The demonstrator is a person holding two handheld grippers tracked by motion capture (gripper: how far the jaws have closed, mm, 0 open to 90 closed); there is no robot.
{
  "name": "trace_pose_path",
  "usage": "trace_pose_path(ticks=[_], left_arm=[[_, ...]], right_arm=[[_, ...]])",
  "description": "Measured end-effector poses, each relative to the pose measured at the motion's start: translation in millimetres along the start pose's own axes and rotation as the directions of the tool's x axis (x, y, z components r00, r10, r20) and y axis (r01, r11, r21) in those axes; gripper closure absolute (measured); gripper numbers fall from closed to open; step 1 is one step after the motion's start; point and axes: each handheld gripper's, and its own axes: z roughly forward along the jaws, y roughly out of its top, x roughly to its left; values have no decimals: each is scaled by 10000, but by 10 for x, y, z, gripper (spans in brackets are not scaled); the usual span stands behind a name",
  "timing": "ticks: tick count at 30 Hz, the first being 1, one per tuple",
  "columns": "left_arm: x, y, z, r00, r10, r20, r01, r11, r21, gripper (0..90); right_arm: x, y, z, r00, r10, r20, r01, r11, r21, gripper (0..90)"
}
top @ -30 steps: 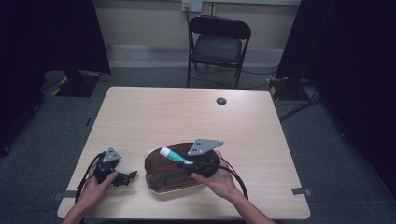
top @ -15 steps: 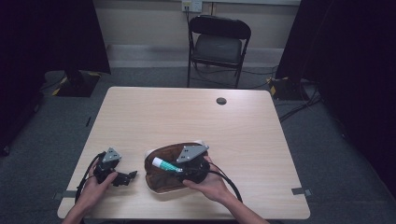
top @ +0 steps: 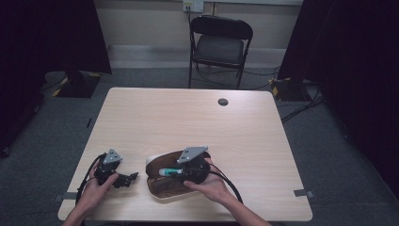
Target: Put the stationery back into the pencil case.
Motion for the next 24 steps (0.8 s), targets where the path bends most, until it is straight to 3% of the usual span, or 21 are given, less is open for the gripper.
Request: trace_pose_path(ticks=[4, 12, 24], left_arm=[[-1, -1, 0, 10000, -27, 5, 27, 10000, 2, 0], [-1, -1, 1, 10000, -29, 10, 29, 10000, 1, 0], [6, 9, 10, 10000, 7, -21, -7, 10000, -5, 0]], right_arm=[[-38, -8, -43, 9997, 204, 111, -203, 9997, -109, 648], [-65, -51, -85, 9990, 150, 421, -149, 9999, -7, 648], [-212, -196, -269, 9951, 683, 720, -665, 9974, -266, 699]])
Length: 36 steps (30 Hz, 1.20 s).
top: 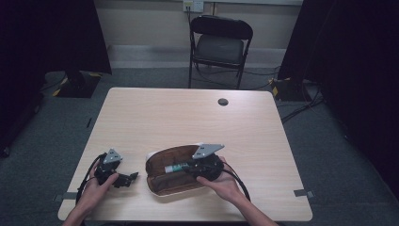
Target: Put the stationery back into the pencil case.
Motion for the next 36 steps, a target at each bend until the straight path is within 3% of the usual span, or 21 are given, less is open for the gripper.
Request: trace_pose_path(ticks=[12, 20, 31, 36], left_arm=[[-1, 0, 0, 10000, -10, 0, 10, 10000, 9, 0], [-1, 0, 1, 10000, -27, 26, 27, 10000, -1, 0], [-1, 0, -1, 10000, -12, 2, 12, 10000, 12, 0], [-4, -2, 0, 10000, -32, 2, 32, 10000, -12, 0]], right_arm=[[-116, -82, -144, 9988, 402, 278, -395, 9989, -262, 721], [-179, -123, -263, 9968, 558, 580, -535, 9978, -401, 679], [-294, -165, -422, 9902, 914, 1055, -838, 9937, -738, 650], [-375, -206, -514, 9829, 1198, 1399, -1074, 9899, -929, 630]])
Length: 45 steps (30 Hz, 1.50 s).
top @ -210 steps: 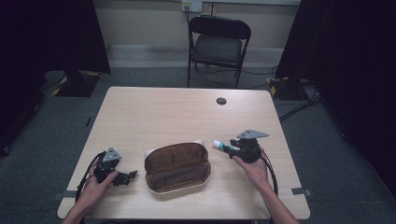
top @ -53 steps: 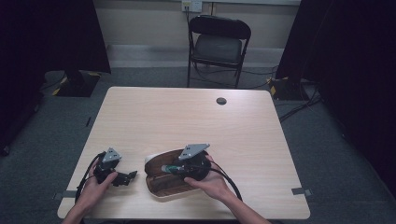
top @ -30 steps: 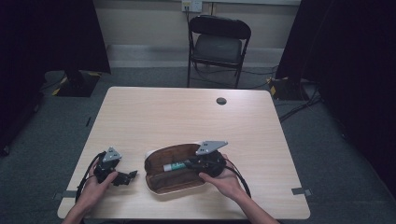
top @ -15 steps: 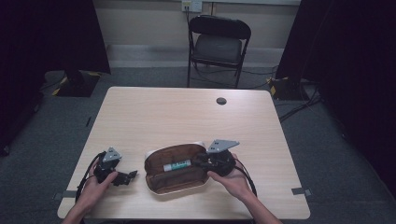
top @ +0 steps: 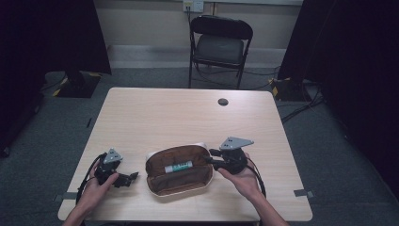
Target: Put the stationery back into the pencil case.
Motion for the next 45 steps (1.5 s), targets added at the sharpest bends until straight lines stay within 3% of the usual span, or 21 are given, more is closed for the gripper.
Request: trace_pose_path(ticks=[8, 14, 22, 25, 27, 34, 36, 38, 39, 40, 41, 43, 45], left_arm=[[0, -2, -1, 10000, -12, -1, 12, 10000, -13, 0], [-1, -3, -1, 10000, -33, -7, 33, 10000, -14, 0], [-1, -3, -2, 10000, -30, -8, 30, 10000, -12, 0], [-1, -3, -1, 10000, -18, -6, 18, 10000, -15, 0], [-2, -3, -2, 10000, -30, -9, 30, 10000, -12, 0], [-1, -3, -1, 10000, -24, -4, 24, 10000, -18, 0], [-1, -3, -2, 10000, -28, -8, 28, 10000, -10, 0], [-1, -3, -2, 10000, -26, -9, 26, 10000, -8, 0], [-1, -3, -2, 10000, -30, -7, 30, 10000, -12, 0], [-1, -3, -1, 10000, -22, -5, 22, 10000, -17, 0], [-1, -3, -1, 10000, -22, -5, 22, 10000, -17, 0], [-1, -3, -1, 10000, -21, -5, 21, 10000, -15, 0], [-1, -3, -1, 10000, -25, -7, 25, 10000, -21, 0]], right_arm=[[-206, -55, -140, 9962, 591, 639, -576, 9980, -262, 595], [-299, -122, -142, 9923, 813, 930, -796, 9966, -227, 571], [-507, -244, -203, 9803, 1319, 1467, -1302, 9913, -209, 539], [-611, -328, -208, 9700, 1622, 1809, -1630, 9866, -104, 508], [-639, -356, -198, 9680, 1662, 1879, -1682, 9857, -56, 501], [-824, -531, -118, 9493, 1929, 2481, -2134, 9752, 580, 390], [-932, -615, -101, 9387, 2022, 2791, -2352, 9678, 899, 348], [-975, -647, -101, 9352, 2065, 2876, -2433, 9649, 984, 325], [-1050, -713, -101, 9235, 2165, 3166, -2624, 9587, 1098, 293], [-1079, -744, -104, 9187, 2197, 3282, -2711, 9551, 1195, 284], [-1079, -744, -104, 9187, 2197, 3282, -2711, 9551, 1195, 284], [-1136, -800, -111, 9084, 2235, 3533, -2837, 9503, 1280, 245], [-1178, -847, -113, 9041, 2383, 3548, -3021, 9435, 1363, 203]])
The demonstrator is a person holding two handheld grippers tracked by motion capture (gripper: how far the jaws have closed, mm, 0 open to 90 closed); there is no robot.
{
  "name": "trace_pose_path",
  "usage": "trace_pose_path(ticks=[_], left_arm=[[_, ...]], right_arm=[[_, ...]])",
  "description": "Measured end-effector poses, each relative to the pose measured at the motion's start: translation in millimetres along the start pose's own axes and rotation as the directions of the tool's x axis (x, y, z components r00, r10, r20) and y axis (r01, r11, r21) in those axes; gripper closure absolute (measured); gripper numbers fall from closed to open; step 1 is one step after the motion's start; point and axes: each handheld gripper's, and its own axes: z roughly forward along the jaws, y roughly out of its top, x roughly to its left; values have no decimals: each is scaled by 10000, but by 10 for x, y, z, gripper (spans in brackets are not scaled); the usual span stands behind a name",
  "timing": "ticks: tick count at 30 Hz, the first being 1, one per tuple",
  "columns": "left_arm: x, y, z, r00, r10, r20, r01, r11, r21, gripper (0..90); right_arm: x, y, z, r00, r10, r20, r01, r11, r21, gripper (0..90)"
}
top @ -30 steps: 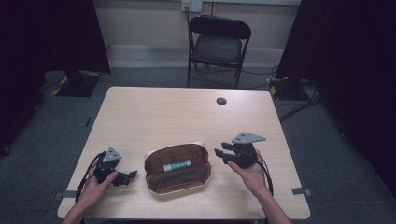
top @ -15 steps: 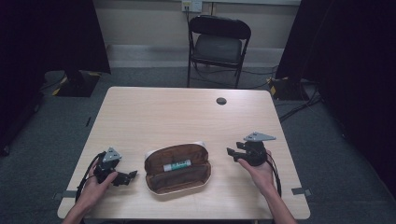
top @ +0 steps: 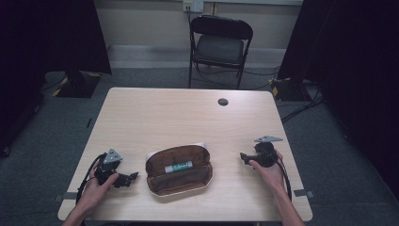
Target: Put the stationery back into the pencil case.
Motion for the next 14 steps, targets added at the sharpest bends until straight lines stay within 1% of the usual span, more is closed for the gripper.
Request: trace_pose_path(ticks=[1, 2, 3, 4, 6, 7, 14], left_arm=[[0, 0, 0, 10000, 6, 0, -6, 10000, 5, 0], [0, 0, 0, 10000, -2, 2, 2, 10000, 10, 0], [0, 0, 0, 10000, 7, 0, -7, 10000, 4, 0], [0, 0, 0, 10000, -4, -1, 4, 10000, 12, 0], [0, 0, -1, 10000, -5, -3, 5, 10000, 12, 0], [-1, 0, -1, 10000, -10, -2, 10, 10000, 8, 0], [1, 0, -2, 10000, 18, -8, -18, 10000, 31, 0]], right_arm=[[-32, -30, 17, 10000, 5, -89, -6, 10000, -70, 188], [-42, -55, 17, 10000, -56, 50, 57, 9997, -256, 191], [-43, -69, 14, 9994, -153, 295, 161, 9996, -248, 190], [-42, -75, 13, 9991, -234, 353, 242, 9994, -231, 177], [-34, -99, 29, 9982, -377, 465, 395, 9985, -378, 133], [-32, -112, 42, 9983, -352, 473, 378, 9978, -549, 127], [-25, -111, 44, 9979, -292, 575, 324, 9979, -558, 127]])
